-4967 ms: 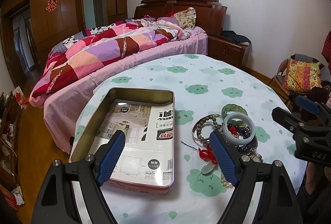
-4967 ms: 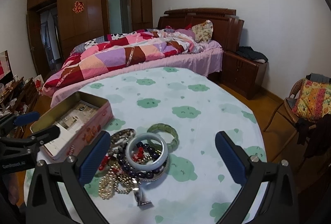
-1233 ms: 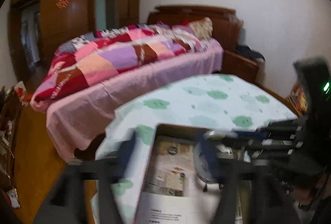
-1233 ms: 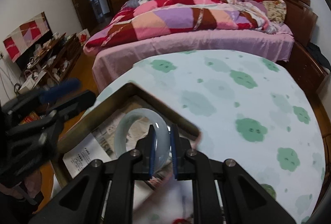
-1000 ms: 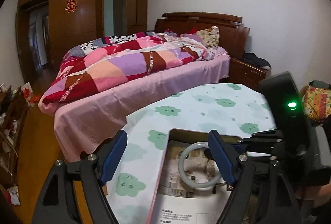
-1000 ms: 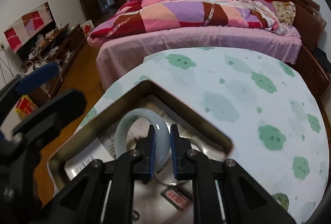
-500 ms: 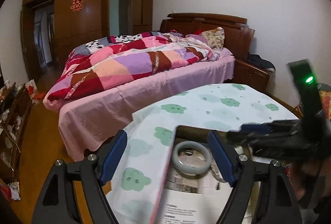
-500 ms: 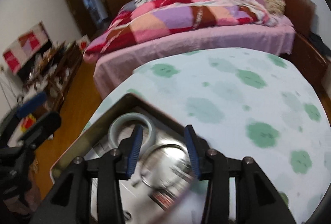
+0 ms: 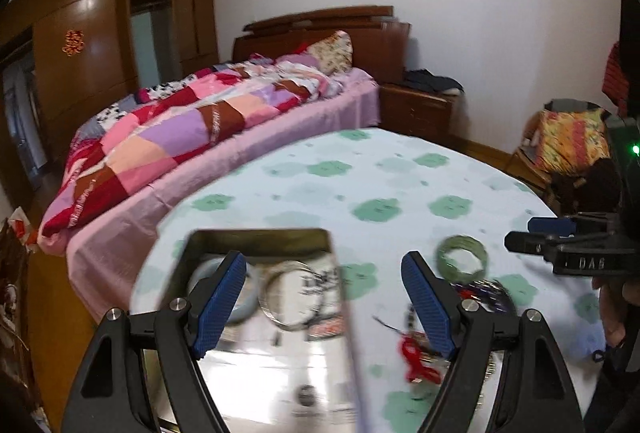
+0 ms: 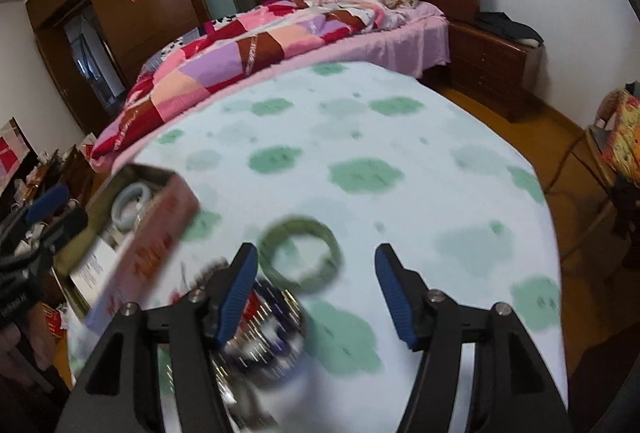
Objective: Organize jewelry
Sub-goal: 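Grasp the grey bead bracelet with the left tool while the right tool reaches the green bangle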
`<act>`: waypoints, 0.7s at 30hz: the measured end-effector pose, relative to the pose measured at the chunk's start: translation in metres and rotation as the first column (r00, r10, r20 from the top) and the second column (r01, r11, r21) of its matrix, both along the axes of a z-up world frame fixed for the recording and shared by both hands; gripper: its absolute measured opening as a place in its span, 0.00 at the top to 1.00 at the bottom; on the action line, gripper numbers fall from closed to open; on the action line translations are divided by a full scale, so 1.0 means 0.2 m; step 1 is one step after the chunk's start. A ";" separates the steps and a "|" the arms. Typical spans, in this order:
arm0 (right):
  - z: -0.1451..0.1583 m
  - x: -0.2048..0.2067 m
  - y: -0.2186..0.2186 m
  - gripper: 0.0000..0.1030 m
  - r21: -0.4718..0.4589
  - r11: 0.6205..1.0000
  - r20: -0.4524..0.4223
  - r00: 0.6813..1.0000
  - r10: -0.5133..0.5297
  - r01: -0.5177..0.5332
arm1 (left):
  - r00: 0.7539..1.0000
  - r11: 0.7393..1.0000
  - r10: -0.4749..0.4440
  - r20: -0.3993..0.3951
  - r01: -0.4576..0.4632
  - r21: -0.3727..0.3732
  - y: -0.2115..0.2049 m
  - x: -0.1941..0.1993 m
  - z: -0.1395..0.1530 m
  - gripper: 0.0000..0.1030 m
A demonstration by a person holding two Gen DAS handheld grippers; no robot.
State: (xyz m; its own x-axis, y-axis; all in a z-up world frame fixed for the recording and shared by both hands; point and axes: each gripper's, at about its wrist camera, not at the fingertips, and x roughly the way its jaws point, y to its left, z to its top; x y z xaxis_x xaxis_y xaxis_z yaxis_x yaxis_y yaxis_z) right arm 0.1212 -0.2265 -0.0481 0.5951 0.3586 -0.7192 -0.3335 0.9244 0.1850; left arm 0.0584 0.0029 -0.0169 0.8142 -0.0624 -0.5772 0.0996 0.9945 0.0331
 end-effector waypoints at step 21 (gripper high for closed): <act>-0.15 -0.06 -0.15 0.38 -0.014 0.998 0.012 0.998 -0.060 0.060 | 0.951 0.978 -0.203 -0.235 0.187 -0.088 -0.37 0.07 -0.33 0.78</act>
